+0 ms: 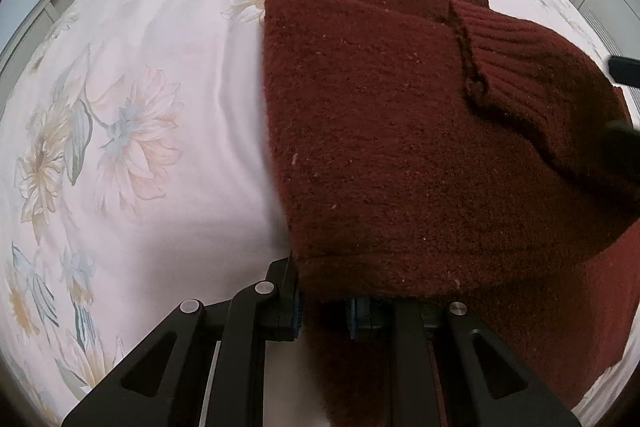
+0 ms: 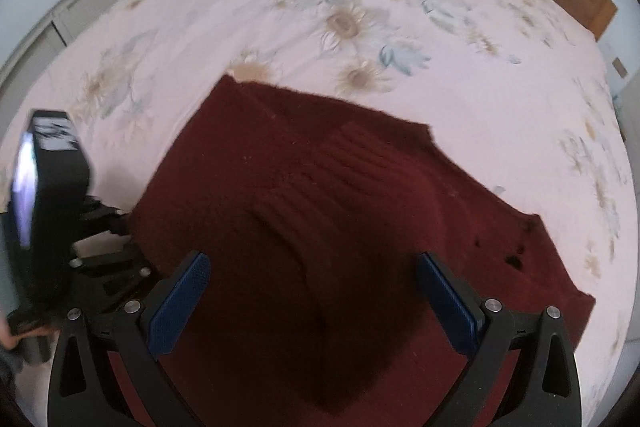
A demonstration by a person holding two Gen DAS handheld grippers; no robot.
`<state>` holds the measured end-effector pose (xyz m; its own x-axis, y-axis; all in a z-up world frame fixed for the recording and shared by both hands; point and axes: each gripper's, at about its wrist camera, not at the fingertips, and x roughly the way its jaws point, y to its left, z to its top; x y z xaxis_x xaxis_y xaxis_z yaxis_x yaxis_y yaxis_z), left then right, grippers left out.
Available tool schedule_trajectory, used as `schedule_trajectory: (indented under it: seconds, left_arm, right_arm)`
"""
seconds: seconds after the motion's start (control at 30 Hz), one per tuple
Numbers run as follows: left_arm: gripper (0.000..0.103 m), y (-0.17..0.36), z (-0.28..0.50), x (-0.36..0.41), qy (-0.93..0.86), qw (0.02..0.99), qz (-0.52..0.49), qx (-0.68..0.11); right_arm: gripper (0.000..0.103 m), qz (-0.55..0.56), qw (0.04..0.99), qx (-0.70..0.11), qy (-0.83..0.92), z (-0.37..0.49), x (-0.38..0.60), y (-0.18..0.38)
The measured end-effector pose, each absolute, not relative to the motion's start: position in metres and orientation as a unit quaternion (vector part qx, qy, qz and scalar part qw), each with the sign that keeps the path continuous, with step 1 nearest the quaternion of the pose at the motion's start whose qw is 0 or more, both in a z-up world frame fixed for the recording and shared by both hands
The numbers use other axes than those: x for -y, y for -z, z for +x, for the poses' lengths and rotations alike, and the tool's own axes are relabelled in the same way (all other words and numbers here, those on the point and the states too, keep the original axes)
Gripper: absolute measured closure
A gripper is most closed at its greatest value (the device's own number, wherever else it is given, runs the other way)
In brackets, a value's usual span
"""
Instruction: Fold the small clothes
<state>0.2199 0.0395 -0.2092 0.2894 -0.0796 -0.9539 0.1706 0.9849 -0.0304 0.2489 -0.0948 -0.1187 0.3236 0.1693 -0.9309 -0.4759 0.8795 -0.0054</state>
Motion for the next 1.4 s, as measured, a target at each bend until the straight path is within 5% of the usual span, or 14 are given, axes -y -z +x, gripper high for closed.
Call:
schedule_trajectory:
  seconds: [0.2, 0.37, 0.47, 0.77, 1.1, 1.3, 1.4]
  left_arm:
    - [0.088, 0.208, 0.216, -0.056, 0.085, 0.800, 0.032, -0.593]
    - [0.088, 0.209, 0.215, -0.059, 0.085, 0.799, 0.027, -0.594]
    - [0.088, 0.207, 0.214, -0.060, 0.085, 0.798, 0.026, -0.595]
    - [0.088, 0.203, 0.212, -0.062, 0.083, 0.796, 0.026, -0.599]
    - [0.088, 0.204, 0.211, -0.052, 0.073, 0.797, 0.046, -0.598]
    - [0.088, 0.204, 0.212, -0.049, 0.072, 0.796, 0.050, -0.598]
    - [0.088, 0.204, 0.211, -0.047, 0.072, 0.797, 0.050, -0.597]
  right_arm:
    - [0.001, -0.173, 0.789, -0.559, -0.186, 0.258, 0.081, 0.153]
    - [0.061, -0.181, 0.788, -0.564, -0.169, 0.261, 0.086, 0.168]
    - [0.081, -0.156, 0.796, -0.558, -0.174, 0.260, 0.105, 0.154]
    - [0.082, 0.028, 0.839, -0.527, -0.136, 0.236, 0.229, 0.092]
    - [0.080, 0.121, 0.811, -0.562, -0.110, 0.190, 0.305, 0.127]
    - [0.064, 0.115, 0.802, -0.582, -0.064, 0.175, 0.327, 0.152]
    - [0.047, 0.110, 0.796, -0.593, -0.047, 0.168, 0.341, 0.155]
